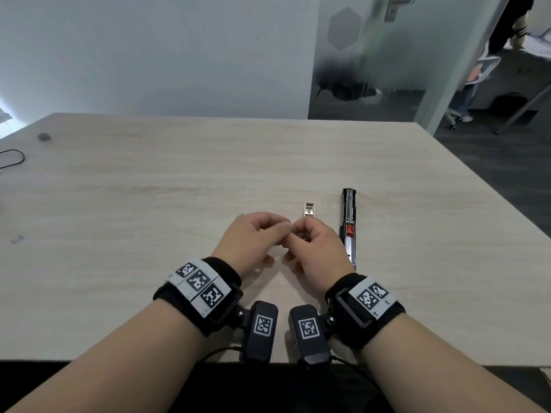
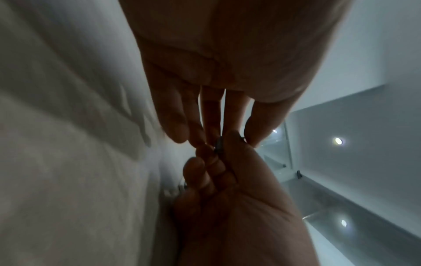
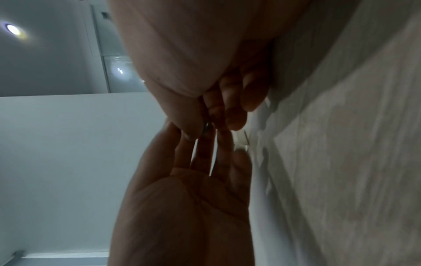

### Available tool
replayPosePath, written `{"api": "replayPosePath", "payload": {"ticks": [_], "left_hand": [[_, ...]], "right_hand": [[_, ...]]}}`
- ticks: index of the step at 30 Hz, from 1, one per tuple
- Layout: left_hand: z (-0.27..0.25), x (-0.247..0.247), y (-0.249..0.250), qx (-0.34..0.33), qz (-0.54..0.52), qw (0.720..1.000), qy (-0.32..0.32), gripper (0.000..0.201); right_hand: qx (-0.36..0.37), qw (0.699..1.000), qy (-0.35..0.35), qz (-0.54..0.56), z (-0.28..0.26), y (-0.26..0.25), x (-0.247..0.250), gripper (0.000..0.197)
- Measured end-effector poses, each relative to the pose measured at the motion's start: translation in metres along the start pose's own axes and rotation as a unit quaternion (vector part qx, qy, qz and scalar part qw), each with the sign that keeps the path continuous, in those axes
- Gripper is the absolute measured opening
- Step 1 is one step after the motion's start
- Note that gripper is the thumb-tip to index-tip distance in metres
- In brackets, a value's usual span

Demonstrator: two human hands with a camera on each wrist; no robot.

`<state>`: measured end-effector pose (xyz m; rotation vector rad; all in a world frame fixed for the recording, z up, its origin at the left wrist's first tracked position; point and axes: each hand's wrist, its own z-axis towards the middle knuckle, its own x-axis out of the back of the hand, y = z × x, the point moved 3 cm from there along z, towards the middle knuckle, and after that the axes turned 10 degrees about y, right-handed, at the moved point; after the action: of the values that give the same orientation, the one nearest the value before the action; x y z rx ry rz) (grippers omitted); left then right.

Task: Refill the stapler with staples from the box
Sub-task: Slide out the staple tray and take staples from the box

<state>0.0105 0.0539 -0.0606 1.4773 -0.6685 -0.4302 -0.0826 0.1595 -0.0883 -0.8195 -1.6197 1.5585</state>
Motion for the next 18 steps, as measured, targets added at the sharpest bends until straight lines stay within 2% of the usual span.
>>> {"api": "replayPosePath", "payload": {"ticks": [6,11,14,18], "left_hand": [[-0.005,-0.01,-0.019,0.073,-0.159,0.985,-0.005,0.017],[-0.003,-0.01,-0.026,0.082,-0.189,0.979,-0.008,0.015],[-0.002,-0.007,-0.026,0.086,-0.203,0.975,-0.018,0.011],[-0.001,-0.003,-0.028,0.088,-0.207,0.974,-0.024,0.016]], "right_hand": [[0.041,0.999,0.021,-0.02,-0.001,-0.002,0.003,0.01],[0.076,0.996,-0.018,-0.033,-0.003,-0.004,0.002,0.02],[0.087,0.995,-0.034,-0.024,-0.005,-0.007,0.0,0.017],[0.084,0.996,-0.036,-0.015,-0.007,-0.007,0.0,0.009]]}}
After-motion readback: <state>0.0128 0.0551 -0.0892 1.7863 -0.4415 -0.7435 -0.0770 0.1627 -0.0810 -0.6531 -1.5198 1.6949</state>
